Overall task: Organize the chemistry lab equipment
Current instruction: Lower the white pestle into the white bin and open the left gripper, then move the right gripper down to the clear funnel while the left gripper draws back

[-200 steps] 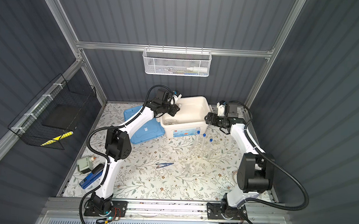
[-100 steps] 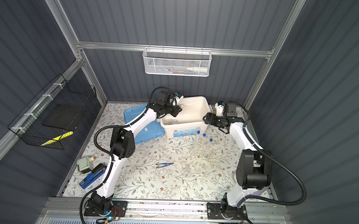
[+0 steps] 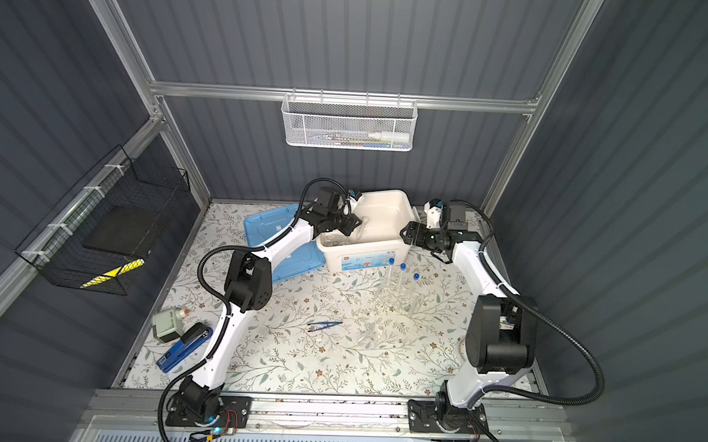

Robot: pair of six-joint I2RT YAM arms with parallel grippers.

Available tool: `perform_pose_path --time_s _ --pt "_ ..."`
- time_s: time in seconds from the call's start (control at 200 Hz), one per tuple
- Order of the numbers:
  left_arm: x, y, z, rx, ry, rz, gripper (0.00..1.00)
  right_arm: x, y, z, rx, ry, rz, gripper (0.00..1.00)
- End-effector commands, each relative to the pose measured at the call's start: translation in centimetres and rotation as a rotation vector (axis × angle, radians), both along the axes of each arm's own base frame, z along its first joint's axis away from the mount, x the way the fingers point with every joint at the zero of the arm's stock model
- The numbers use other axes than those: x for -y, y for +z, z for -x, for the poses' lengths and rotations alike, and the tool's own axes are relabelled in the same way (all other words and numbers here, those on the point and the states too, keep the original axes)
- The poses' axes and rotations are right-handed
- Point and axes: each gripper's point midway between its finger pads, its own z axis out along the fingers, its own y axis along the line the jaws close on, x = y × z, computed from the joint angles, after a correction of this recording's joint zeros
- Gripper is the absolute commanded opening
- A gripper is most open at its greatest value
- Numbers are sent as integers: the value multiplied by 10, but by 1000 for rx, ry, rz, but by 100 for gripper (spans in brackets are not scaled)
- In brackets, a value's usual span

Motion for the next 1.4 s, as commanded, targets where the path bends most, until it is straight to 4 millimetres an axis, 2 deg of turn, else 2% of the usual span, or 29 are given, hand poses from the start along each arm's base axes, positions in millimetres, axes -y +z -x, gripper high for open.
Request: perform_pose_path --time_s 0.0,0.215,0.39,0.455,0.61,0.67,0.84,1.01,1.201,1.336,1.376,1.396 --pt "4 -5 1 -22 -17 15 21 0 2 -2 8 2 -15 86" --pt "3 -15 2 -45 -8 5 21 0 1 -1 6 3 -12 87" --pt "3 -8 2 -40 -1 13 24 2 2 1 7 -6 -1 87" --pt "3 -2 2 -33 3 23 29 5 3 2 14 -16 13 88" --pt "1 24 2 -3 26 70 45 11 12 13 46 -31 55 93" --pt "1 35 2 10 33 88 48 19 15 17 58 -59 94 94" --pt "2 69 5 39 35 148 63 26 27 35 80 -76 134 96" --pt "4 103 19 80 23 189 79 31 37 58 95 -99 170 97" --pt "-7 142 39 138 26 221 99 19 44 92 114 -89 265 96" --pt "-25 168 54 187 65 219 100 1 48 120 153 -70 312 96" --pt "-30 173 59 194 72 222 100 -4 44 128 144 -65 326 96" --pt "-32 175 62 196 77 222 100 -5 50 135 167 -69 323 96"
